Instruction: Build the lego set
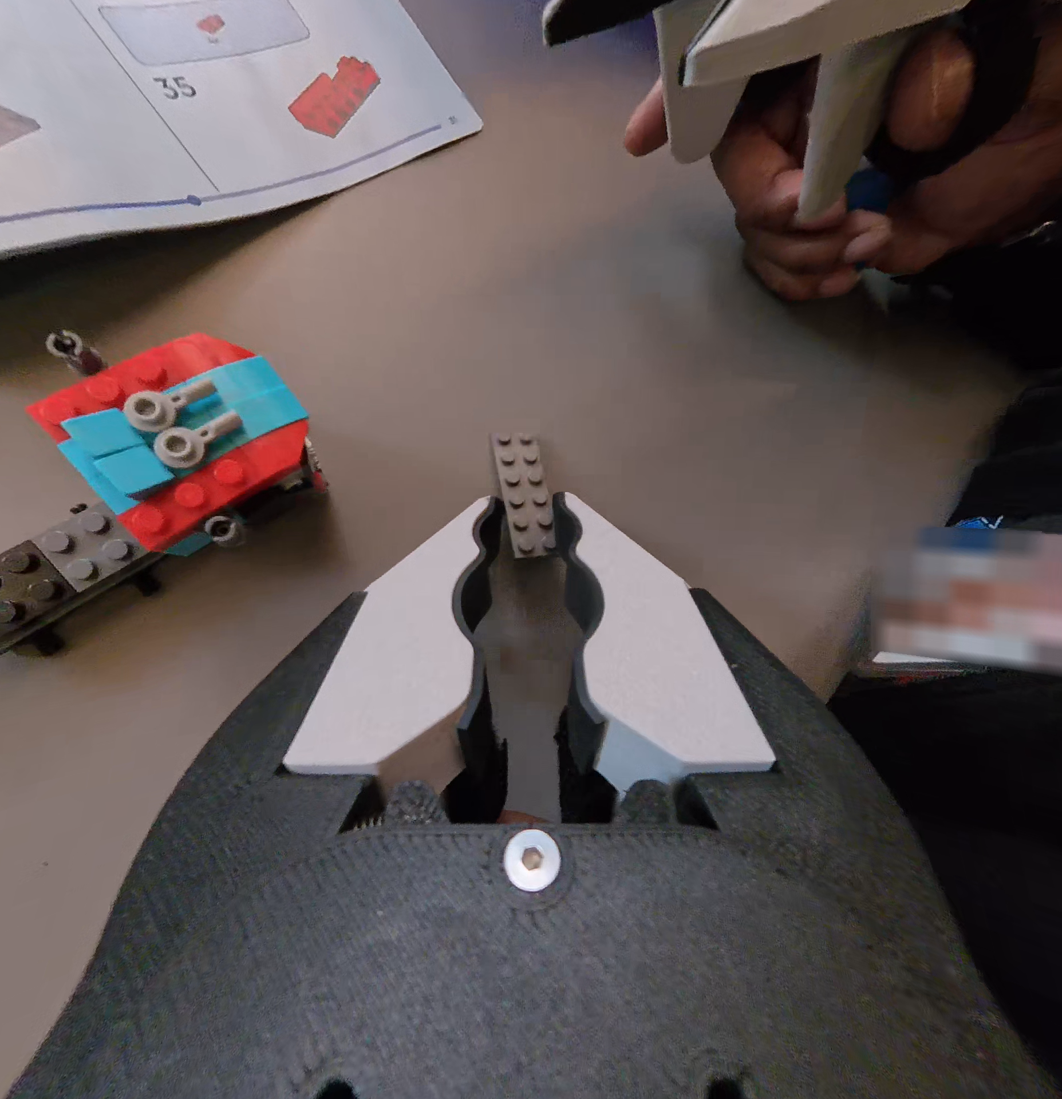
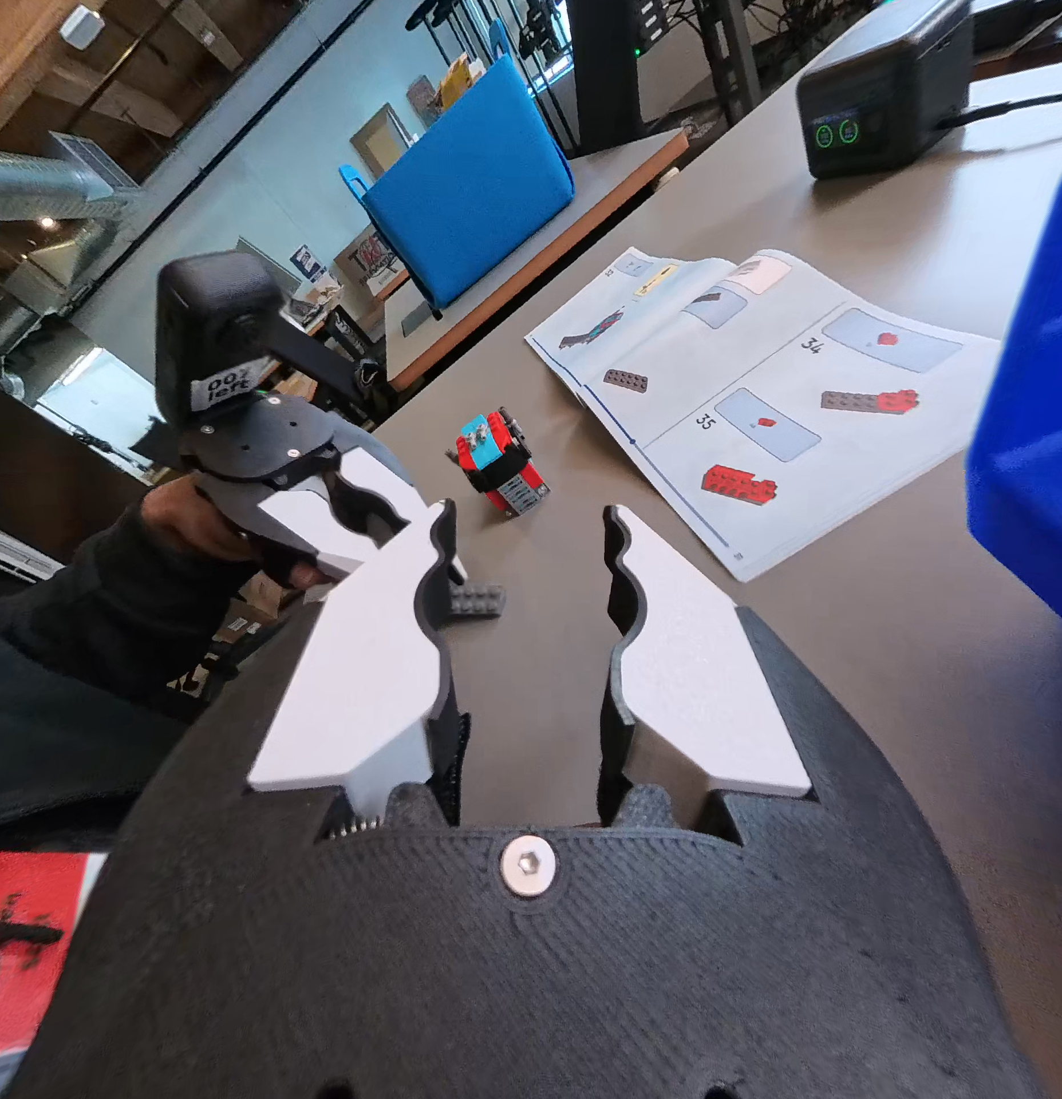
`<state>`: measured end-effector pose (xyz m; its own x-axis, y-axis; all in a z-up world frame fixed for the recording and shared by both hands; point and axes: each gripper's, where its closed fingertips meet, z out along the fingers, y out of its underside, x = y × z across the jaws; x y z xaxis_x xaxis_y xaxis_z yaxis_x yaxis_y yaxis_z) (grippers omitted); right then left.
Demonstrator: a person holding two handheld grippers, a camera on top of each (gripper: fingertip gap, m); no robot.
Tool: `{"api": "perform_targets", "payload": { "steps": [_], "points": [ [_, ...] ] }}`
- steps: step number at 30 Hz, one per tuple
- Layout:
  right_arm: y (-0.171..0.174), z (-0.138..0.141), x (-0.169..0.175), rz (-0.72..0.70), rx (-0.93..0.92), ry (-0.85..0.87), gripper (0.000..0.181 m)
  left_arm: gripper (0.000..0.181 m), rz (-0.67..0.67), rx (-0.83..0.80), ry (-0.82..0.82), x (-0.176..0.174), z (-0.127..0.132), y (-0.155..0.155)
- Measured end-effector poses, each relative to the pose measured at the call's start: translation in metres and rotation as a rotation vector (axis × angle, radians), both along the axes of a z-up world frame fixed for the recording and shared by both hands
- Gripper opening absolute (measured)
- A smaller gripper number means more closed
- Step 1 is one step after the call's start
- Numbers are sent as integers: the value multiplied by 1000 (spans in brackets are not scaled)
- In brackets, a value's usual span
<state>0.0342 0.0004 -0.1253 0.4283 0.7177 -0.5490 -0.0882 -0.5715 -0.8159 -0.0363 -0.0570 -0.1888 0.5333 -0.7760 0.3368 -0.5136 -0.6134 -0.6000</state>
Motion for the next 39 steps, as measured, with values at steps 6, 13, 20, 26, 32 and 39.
{"api": "perform_targets", "payload": {
  "steps": [6,13,20,26,32,39],
  "points": [
    [-6,0,10,8,-4,2,50,26,11,129,-85,-12,39,10],
    [-6,-2,10,3,-4,-13,50,27,255,413,-146,-121,77,117],
    [-5,-5,9,3,-9,-36,50,29,374,358,-337,-183,47,169],
    [-7,-3,12,0,0,-25,50,28,461,341,-457,-194,58,170],
    [-7,-2,21,-3,-10,-5,50,28,515,286,-577,-199,65,165],
    [-9,-1,27,-9,3,-9,50,28,425,276,-471,-182,54,165]
  ]
}}
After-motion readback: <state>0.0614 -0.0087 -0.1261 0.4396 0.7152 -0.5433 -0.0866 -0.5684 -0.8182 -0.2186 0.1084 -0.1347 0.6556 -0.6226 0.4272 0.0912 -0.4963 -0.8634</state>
